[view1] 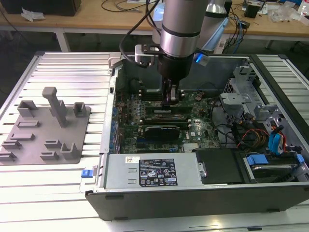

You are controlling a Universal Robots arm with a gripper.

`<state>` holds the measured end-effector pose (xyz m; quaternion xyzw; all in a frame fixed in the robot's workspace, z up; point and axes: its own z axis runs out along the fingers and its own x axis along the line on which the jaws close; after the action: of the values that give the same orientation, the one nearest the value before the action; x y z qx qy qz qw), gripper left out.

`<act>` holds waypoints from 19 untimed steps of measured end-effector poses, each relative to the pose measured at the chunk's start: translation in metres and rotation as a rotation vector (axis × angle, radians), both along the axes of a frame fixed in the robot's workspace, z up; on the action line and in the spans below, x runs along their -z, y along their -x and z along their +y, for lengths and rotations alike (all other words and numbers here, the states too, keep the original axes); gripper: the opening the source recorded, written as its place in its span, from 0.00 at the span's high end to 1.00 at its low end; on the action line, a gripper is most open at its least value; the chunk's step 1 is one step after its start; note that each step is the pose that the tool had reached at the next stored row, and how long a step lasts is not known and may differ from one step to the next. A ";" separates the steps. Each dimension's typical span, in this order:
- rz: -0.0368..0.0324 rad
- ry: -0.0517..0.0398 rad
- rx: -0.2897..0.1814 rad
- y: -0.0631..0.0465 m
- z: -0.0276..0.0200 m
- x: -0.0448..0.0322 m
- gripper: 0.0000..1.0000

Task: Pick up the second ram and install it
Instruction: 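Insert the second ram into the second slot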

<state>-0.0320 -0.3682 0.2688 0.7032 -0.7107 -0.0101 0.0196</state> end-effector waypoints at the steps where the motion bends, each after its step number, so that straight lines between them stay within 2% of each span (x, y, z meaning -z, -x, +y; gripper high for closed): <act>1: 0.0000 0.0000 0.000 0.000 0.0000 0.0009 0.91; 6: 0.0000 0.0000 0.000 0.000 -0.0002 0.0033 0.91; 19: 0.0000 0.0002 0.000 0.001 -0.0002 0.0179 0.91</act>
<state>-0.0329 -0.3684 0.2509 0.7032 -0.7107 -0.0100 0.0197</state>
